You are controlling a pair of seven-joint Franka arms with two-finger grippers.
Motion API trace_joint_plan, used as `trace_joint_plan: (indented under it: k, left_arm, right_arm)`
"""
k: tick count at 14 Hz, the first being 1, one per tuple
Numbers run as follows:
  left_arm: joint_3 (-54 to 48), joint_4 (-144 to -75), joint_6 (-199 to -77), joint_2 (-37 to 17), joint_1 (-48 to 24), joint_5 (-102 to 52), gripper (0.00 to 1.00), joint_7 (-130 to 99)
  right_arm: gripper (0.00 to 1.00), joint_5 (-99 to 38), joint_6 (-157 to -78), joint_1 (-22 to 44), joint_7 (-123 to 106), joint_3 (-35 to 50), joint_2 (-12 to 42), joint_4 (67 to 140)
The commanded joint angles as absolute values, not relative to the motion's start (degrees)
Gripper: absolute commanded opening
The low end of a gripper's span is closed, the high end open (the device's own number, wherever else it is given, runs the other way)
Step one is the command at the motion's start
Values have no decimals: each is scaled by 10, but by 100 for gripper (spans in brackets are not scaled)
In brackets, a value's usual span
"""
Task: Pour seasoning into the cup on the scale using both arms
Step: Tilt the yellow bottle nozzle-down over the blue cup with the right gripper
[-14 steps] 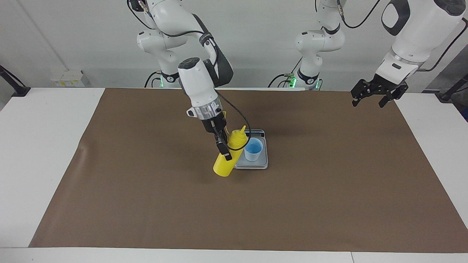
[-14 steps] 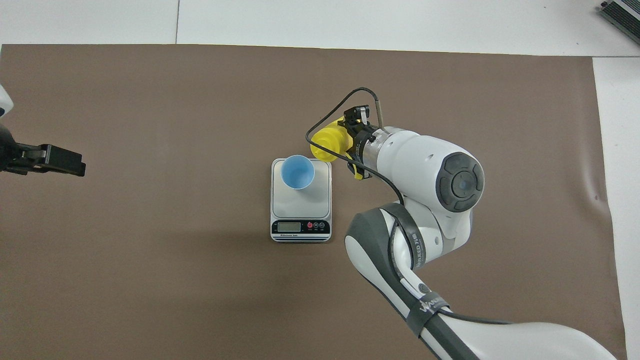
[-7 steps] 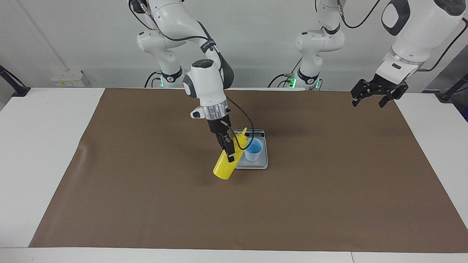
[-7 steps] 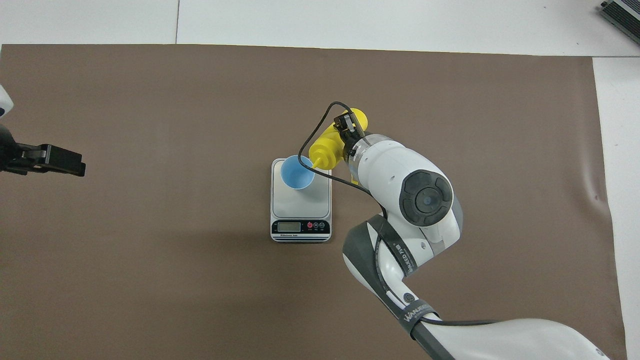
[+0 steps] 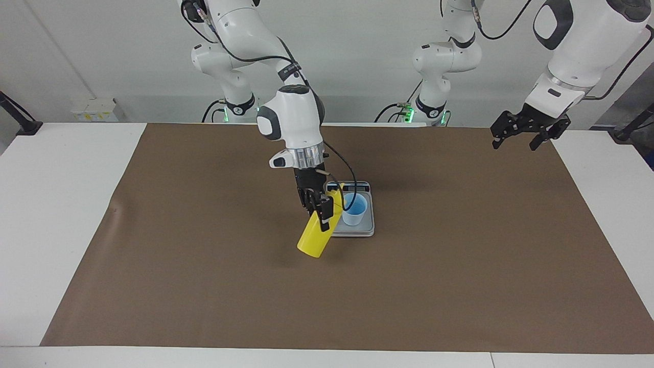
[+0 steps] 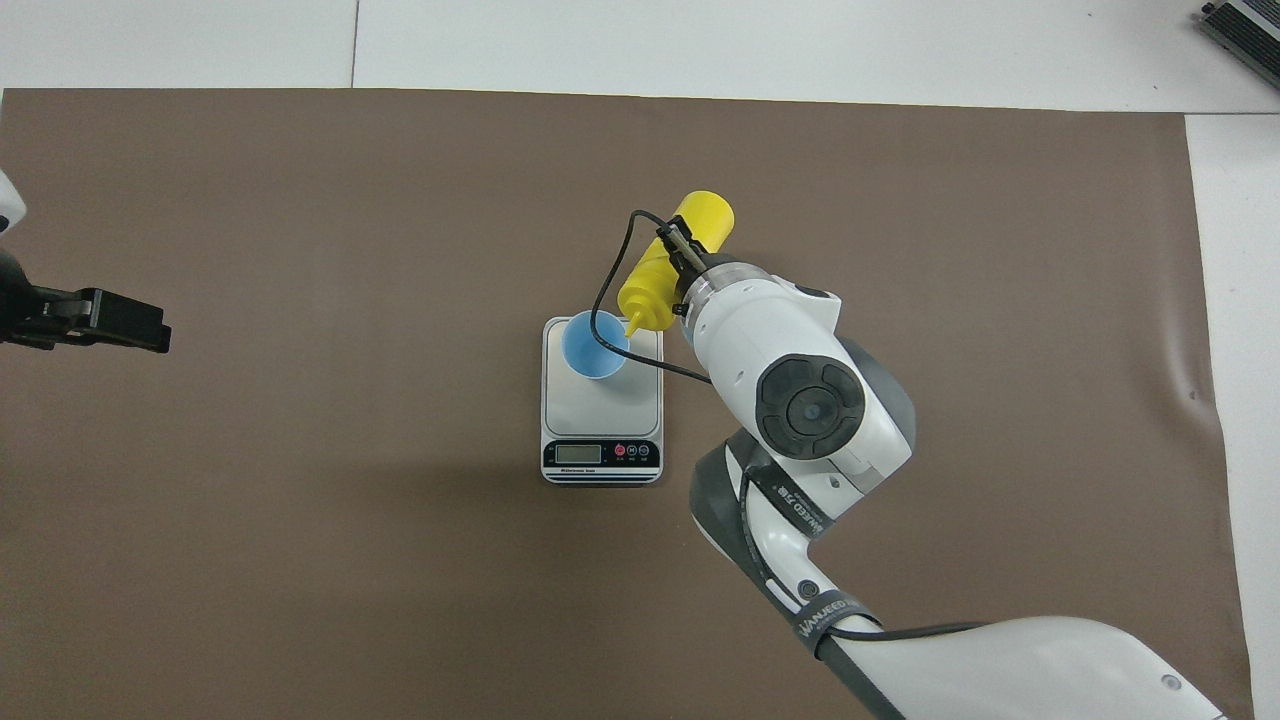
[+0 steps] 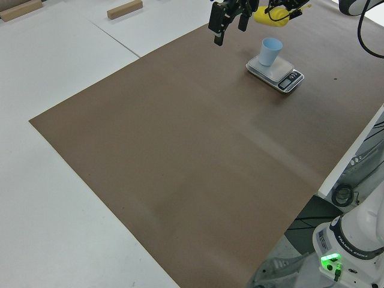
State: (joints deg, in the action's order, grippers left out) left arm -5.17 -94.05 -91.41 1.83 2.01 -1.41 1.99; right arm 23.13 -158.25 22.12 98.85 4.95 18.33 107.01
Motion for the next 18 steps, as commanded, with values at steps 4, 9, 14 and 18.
trace_joint_plan:
  k: [4, 9, 14, 18]
  left_arm:
    - [-56, -961, -921, 35, 20, -10, 100, 17]
    - [-58, -968, -922, 39, 19, -10, 100, -8]
    - [-59, -969, -923, 39, 18, -10, 100, 50]
    - [-58, -973, -926, 41, 18, -10, 100, 30]
  right_arm:
    - [0, 286, -1608, 225, 1004, 52, 250, 988]
    - [0, 349, -1658, 225, 1005, 52, 298, 950]
    - [0, 351, -1739, 222, 1008, 53, 310, 947]
    - [0, 406, -1761, 214, 1006, 51, 311, 952]
